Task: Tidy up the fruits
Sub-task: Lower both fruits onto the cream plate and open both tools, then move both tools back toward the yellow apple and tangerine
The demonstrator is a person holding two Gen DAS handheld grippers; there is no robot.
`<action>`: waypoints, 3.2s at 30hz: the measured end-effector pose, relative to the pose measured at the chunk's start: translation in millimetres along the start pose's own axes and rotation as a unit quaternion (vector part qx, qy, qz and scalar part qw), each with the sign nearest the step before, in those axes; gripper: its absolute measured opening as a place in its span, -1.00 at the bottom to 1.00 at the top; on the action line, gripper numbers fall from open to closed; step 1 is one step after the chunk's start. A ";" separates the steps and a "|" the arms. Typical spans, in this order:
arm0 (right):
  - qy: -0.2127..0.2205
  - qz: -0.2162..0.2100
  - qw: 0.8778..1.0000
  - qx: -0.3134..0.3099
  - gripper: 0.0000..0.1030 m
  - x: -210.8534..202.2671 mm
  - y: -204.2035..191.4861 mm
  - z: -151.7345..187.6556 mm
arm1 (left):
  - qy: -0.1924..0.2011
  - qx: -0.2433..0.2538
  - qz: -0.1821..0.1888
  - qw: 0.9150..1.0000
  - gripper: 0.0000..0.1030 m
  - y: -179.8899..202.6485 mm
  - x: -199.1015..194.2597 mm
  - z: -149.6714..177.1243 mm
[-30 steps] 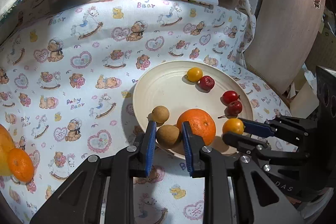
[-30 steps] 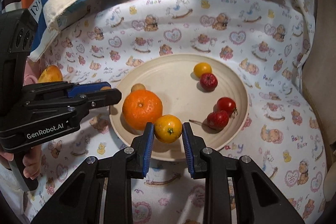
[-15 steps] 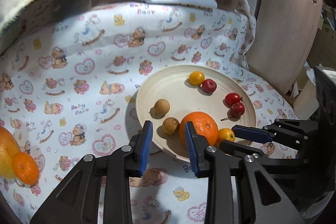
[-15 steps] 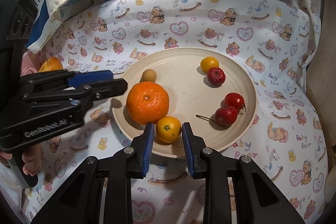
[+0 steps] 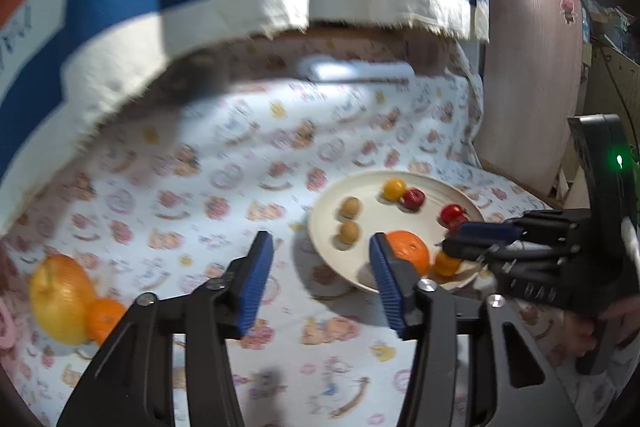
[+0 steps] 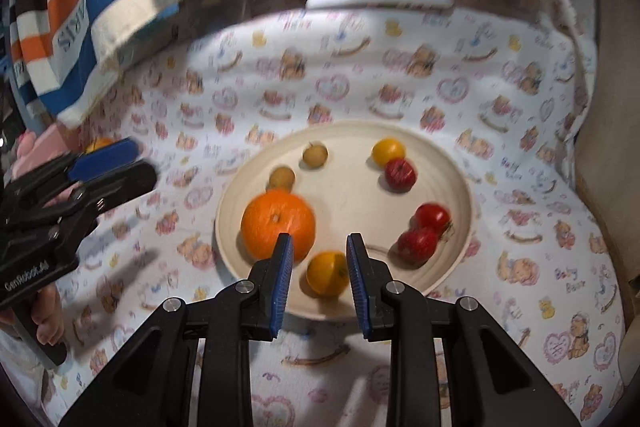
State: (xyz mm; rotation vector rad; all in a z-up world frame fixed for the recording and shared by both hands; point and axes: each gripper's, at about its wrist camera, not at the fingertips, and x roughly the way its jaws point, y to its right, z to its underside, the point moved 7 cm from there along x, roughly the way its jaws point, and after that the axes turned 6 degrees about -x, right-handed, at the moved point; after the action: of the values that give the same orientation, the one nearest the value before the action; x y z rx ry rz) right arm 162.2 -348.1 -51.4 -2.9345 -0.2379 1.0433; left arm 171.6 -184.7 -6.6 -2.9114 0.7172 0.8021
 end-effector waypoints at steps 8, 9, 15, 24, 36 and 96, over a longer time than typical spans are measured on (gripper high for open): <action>0.108 0.071 0.991 0.015 0.36 -38.0 20.9 -20.5 | 0.090 0.010 -0.045 0.995 0.61 -26.7 -51.2 -8.8; 0.121 0.074 0.990 0.015 0.41 -42.2 21.0 -22.5 | 0.105 0.010 -0.047 0.993 0.64 -29.0 -58.1 -9.7; 0.187 0.089 0.978 0.014 0.70 -64.3 21.6 -32.5 | 0.190 0.018 -0.064 0.980 0.66 -45.4 -92.2 -10.8; 0.291 0.124 0.949 -0.004 0.99 -107.1 17.2 -38.9 | 0.245 -0.003 -0.064 0.967 0.99 -57.1 -109.4 -10.8; 0.257 0.084 0.962 -0.036 0.99 -86.0 -5.3 -32.3 | 0.237 -0.054 -0.057 0.968 0.99 -83.1 -113.0 -9.4; -0.034 -0.110 0.988 -0.107 0.71 112.0 -246.3 -69.4 | 0.030 -0.258 -0.183 0.948 0.98 -251.2 -71.8 21.5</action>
State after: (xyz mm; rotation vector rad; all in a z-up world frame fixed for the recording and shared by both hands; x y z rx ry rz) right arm 257.8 -85.7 -50.9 -2.9645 -0.6991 1.1511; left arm 218.1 73.3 -11.0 -3.3721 -0.0674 0.9737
